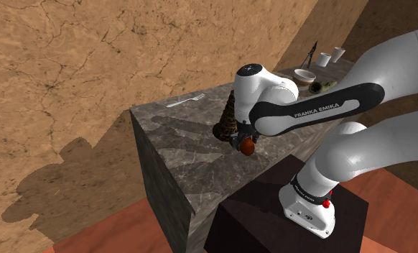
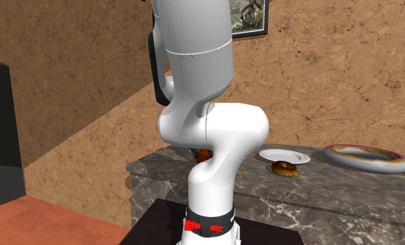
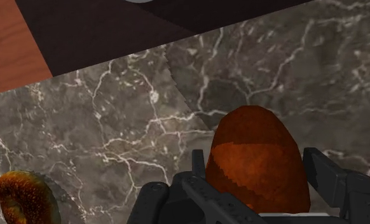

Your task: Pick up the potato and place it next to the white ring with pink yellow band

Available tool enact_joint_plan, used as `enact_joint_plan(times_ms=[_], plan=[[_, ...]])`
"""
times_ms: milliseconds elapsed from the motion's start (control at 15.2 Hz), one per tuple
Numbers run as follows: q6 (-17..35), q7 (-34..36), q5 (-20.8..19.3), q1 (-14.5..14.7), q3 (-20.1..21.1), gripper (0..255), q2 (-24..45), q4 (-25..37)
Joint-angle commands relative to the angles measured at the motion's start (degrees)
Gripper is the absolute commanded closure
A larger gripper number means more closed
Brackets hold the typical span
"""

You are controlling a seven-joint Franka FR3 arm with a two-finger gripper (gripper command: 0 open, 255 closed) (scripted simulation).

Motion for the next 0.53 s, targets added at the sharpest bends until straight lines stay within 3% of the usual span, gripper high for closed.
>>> enact_joint_plan(times_ms=[0, 462], plan=[[-1.1, -0.3, 0.0, 0.1, -0.3, 255, -0.7, 0.4], [-8.2, -1.7, -0.3, 0.6, -2.1, 255, -4.8, 3.6]])
